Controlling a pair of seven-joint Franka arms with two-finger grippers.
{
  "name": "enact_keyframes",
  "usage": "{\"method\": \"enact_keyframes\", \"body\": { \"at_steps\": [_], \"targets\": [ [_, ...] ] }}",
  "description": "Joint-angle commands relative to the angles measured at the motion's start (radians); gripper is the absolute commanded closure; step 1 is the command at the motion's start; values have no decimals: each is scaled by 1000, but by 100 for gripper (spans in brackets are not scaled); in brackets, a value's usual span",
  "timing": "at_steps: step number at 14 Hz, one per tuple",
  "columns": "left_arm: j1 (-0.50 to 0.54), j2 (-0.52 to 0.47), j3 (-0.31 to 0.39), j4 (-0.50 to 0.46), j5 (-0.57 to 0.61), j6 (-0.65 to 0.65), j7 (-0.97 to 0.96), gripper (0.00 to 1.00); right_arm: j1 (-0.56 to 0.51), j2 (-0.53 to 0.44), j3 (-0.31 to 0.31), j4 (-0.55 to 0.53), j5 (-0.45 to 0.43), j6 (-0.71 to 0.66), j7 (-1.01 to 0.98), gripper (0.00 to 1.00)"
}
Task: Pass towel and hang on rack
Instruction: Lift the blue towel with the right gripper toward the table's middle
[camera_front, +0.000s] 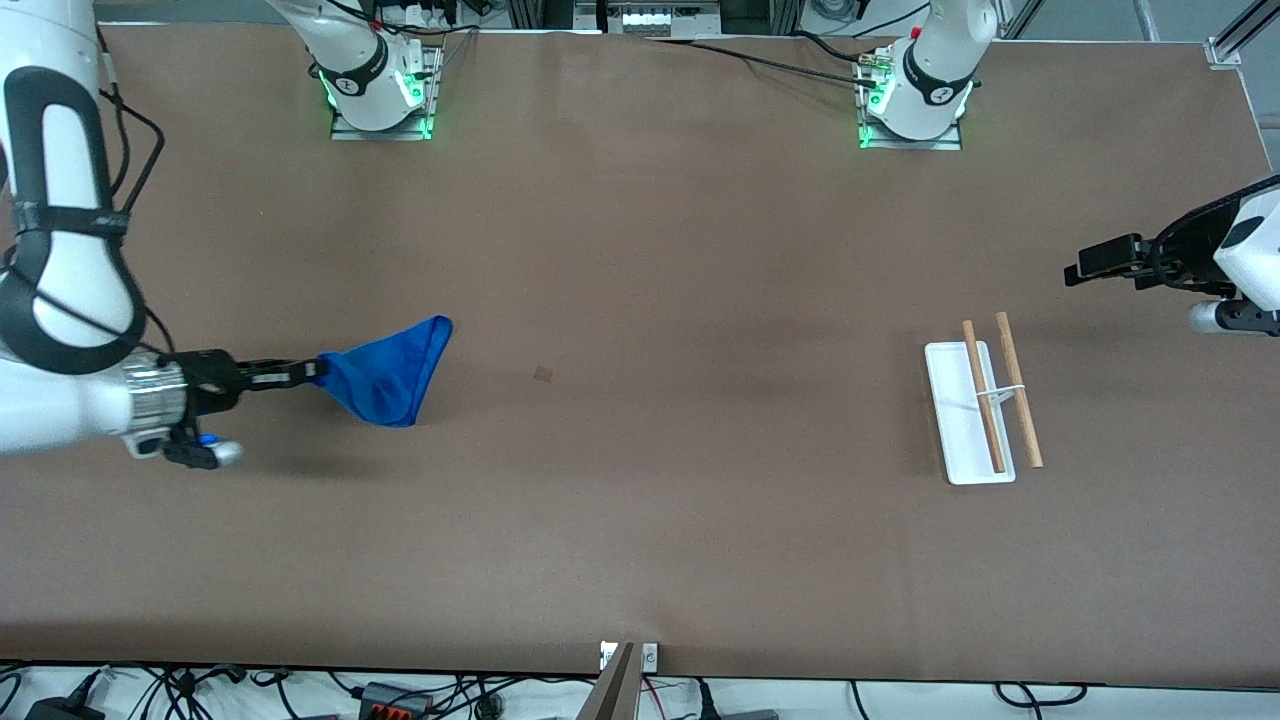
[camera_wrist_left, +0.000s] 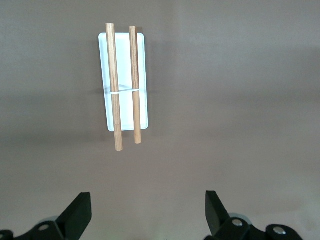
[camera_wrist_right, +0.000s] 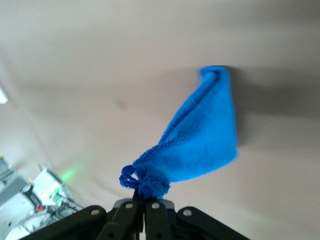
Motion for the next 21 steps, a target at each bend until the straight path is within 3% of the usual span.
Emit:
{"method": "enact_keyframes", "body": {
  "at_steps": [1,3,6,8,12,16,21],
  "targets": [
    [2,5,-2,20,-9,-16,20,0,-11,18,165,85,9,-13,26,100],
    [0,5,-3,20,-2,-16,21,0,-11,18,277,98,9,42,135,100],
    [-57,6,-19,49,108,-25,18,0,-11,21,444,98,10,160,265,100],
    [-52,23,-19,66,110,-45,23,0,-10,24,506,97,62,237,275,100],
    [-49,31,-17,68,113,-68,29,0,100,24,521,97,189,421,315,100],
    [-48,55,-17,66,121,-85,26,0,225,24,521,97,197,637,370,100],
    [-57,86,-19,66,120,-121,27,0,332,30,520,97,237,791,370,100]
  ]
}}
